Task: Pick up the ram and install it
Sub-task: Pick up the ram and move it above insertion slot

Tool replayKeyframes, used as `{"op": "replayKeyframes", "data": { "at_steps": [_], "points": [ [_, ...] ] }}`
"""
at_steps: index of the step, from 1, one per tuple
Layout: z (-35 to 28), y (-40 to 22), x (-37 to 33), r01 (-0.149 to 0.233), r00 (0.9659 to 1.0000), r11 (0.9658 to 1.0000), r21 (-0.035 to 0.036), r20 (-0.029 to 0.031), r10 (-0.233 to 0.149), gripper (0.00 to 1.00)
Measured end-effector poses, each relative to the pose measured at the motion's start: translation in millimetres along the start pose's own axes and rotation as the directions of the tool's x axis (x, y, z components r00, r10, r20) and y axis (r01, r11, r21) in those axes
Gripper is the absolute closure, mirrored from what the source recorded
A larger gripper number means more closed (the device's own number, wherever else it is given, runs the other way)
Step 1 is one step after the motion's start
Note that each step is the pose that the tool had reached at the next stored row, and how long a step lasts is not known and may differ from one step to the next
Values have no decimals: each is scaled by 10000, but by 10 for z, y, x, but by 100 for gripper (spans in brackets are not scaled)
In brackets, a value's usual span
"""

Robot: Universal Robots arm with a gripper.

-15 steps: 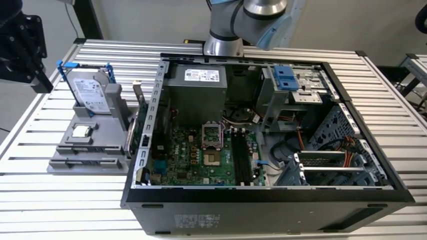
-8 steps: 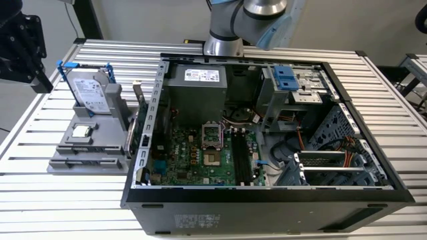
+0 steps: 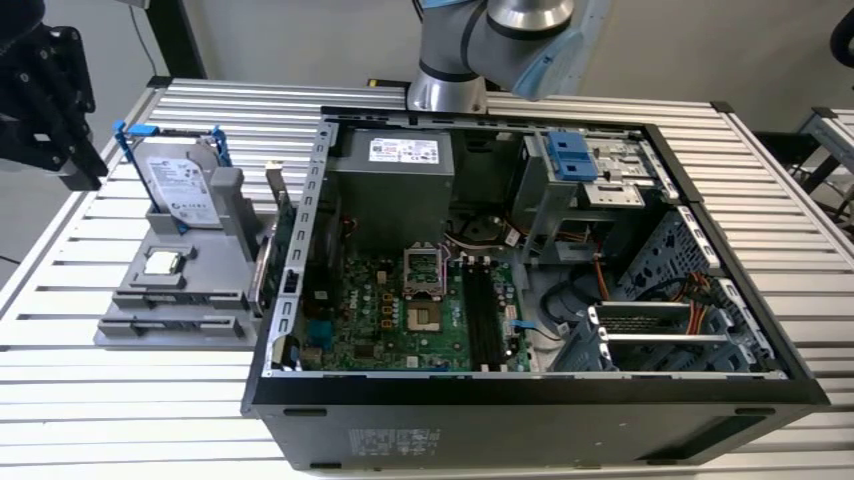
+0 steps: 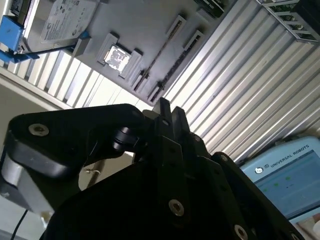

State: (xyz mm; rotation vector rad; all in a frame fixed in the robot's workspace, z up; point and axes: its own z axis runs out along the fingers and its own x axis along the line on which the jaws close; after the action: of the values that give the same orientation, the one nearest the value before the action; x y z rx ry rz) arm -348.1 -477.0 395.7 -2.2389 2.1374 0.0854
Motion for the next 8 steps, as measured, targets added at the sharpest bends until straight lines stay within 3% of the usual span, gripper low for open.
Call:
{"op": "replayKeyframes", "data": {
  "at_steps": [8],
  "points": [
    [1, 0, 0, 4, 10000, 10000, 0, 1, -4, 0]
  ]
}}
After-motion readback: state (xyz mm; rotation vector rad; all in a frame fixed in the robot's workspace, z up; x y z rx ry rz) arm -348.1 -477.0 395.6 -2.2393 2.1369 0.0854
